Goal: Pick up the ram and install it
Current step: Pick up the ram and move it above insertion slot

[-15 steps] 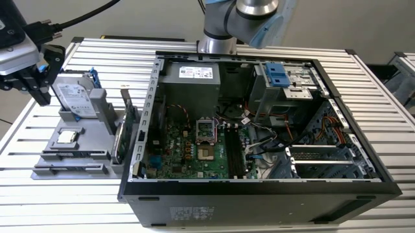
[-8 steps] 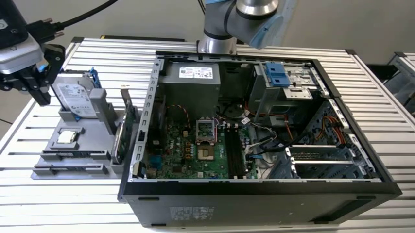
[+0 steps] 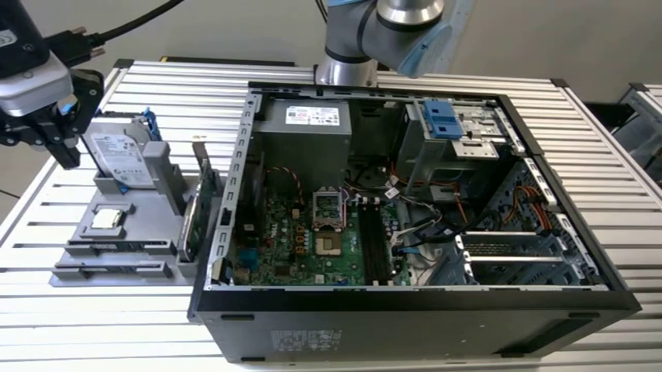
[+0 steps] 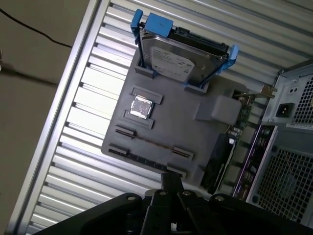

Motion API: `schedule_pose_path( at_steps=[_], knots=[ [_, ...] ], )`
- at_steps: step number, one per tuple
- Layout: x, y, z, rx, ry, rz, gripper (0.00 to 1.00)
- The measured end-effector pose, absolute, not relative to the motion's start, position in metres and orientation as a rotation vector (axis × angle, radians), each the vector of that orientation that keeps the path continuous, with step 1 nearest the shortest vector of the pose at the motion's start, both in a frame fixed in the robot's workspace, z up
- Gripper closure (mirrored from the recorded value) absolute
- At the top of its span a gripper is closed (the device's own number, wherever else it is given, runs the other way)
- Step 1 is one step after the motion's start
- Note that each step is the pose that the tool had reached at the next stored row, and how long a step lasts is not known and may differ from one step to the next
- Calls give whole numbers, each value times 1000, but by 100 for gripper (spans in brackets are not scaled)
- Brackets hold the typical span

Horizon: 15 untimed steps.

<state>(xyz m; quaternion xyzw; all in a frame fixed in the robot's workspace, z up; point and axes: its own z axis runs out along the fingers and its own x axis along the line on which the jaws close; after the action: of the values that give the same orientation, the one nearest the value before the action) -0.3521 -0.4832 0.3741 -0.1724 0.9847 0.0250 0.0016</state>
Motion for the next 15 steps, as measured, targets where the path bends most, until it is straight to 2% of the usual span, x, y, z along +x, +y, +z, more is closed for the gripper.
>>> schedule_pose_path(
  at_steps=[15],
  knots=[
    [-352, -483, 374, -652, 3071, 79, 100]
  ],
)
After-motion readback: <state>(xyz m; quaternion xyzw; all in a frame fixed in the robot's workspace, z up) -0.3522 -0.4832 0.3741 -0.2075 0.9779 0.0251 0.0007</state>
